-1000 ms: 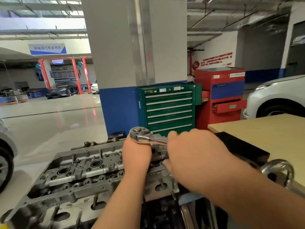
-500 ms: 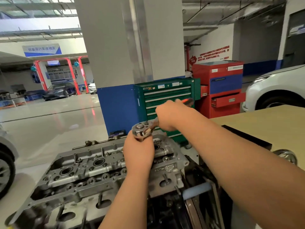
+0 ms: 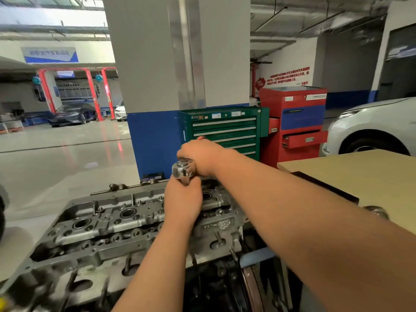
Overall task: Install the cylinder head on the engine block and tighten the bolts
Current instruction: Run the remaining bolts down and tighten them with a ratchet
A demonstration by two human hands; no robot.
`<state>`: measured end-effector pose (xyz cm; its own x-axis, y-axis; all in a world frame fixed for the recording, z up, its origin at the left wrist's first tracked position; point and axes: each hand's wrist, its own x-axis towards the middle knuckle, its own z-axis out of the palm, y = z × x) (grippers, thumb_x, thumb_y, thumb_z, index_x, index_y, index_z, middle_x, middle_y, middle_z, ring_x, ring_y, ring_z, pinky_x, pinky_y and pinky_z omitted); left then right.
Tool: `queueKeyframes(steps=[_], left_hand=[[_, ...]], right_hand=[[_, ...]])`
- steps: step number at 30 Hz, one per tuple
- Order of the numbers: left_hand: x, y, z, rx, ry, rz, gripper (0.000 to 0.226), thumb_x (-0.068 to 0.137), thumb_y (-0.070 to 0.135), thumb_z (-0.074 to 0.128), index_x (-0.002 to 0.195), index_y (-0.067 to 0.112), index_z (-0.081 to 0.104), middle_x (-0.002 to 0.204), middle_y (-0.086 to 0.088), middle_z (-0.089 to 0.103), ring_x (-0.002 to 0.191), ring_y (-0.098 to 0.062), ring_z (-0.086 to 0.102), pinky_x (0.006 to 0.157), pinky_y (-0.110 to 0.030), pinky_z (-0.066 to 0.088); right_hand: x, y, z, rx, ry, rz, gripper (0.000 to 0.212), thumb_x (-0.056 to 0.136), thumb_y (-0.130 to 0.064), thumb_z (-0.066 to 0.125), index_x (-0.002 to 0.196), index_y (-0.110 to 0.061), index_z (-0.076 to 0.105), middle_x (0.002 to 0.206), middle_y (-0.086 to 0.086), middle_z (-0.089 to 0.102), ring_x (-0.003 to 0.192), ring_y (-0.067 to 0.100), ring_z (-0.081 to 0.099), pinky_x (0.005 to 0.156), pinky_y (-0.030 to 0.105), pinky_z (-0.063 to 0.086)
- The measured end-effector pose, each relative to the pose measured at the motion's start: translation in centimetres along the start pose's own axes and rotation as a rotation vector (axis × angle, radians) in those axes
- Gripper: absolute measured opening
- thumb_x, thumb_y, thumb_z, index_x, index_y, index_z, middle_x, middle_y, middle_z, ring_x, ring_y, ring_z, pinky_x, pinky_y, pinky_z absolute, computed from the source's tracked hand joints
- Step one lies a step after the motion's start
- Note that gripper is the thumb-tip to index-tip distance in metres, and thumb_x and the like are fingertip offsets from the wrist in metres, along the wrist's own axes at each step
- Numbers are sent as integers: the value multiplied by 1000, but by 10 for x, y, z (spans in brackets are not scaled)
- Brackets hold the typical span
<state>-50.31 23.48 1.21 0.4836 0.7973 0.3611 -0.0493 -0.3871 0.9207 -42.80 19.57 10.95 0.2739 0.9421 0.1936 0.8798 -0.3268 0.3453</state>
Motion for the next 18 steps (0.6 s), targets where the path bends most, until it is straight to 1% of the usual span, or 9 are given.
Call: queueKeyframes(steps=[2, 4, 7, 8, 10, 12, 14, 16, 18], left_hand=[[-3, 2, 0, -33, 47, 2, 10, 82, 16, 55, 75, 22, 52, 65, 5, 55, 57, -12, 46, 51, -27, 32], [-7, 4, 0, -11, 76, 19, 5, 83, 17, 57, 83, 21, 59, 74, 5, 60, 64, -10, 52, 53, -26, 36], [-4, 2, 2, 3, 110, 44, 13, 83, 17, 60, 92, 26, 64, 84, 9, 65, 76, -9, 59, 61, -26, 43], [-3, 2, 2, 14, 118, 40, 10, 82, 18, 62, 87, 27, 62, 82, 10, 64, 74, -9, 58, 59, -26, 41], [-1, 1, 2, 39, 124, 30, 12, 81, 21, 64, 76, 28, 55, 74, 11, 60, 66, -5, 53, 53, -24, 35], [-2, 0, 4, 52, 90, 33, 10, 83, 18, 59, 76, 25, 56, 73, 8, 61, 64, -9, 53, 52, -25, 34], [-2, 1, 5, 60, 60, 20, 8, 85, 14, 55, 80, 20, 57, 75, 4, 62, 67, -13, 54, 53, -27, 35], [-1, 0, 5, 91, 42, 22, 6, 85, 14, 55, 83, 20, 55, 76, 4, 60, 68, -11, 53, 53, -26, 33], [-1, -1, 5, 102, 65, 13, 3, 84, 17, 56, 86, 20, 55, 78, 2, 62, 69, -13, 54, 54, -28, 35]], right_hand=[[0, -3, -6, -105, 14, 6, 8, 90, -16, 50, 84, -21, 47, 92, -1, 52, 100, 23, 55, 77, 35, 31], [-26, -7, -15, -160, -51, 110, 11, 91, -18, 50, 81, -19, 45, 89, 0, 52, 92, 24, 50, 78, 39, 32], [-73, -22, -20, -189, -91, 204, 10, 94, -27, 48, 99, -19, 49, 72, 0, 39, 78, 23, 40, 78, 41, 30], [-84, -31, -19, -198, -53, 192, 16, 95, -27, 46, 107, -18, 49, 73, 0, 40, 77, 23, 42, 77, 42, 29], [-88, -48, -8, -192, 16, 173, 23, 96, -19, 41, 115, -12, 50, 90, 2, 54, 89, 24, 54, 76, 42, 28], [-77, -41, -8, -137, 59, 246, 19, 95, -13, 43, 108, -14, 57, 97, 2, 61, 91, 26, 59, 73, 38, 30], [-60, -15, -2, -99, 81, 252, 12, 93, -13, 48, 94, -17, 60, 86, 1, 60, 78, 26, 56, 68, 36, 36], [-33, 7, 8, -76, 78, 181, 11, 93, -18, 50, 96, -18, 60, 89, 0, 61, 86, 24, 58, 74, 36, 38], [-8, 8, 11, -20, 72, 25, 7, 91, -21, 50, 89, -20, 57, 88, -1, 57, 93, 24, 57, 77, 35, 37]])
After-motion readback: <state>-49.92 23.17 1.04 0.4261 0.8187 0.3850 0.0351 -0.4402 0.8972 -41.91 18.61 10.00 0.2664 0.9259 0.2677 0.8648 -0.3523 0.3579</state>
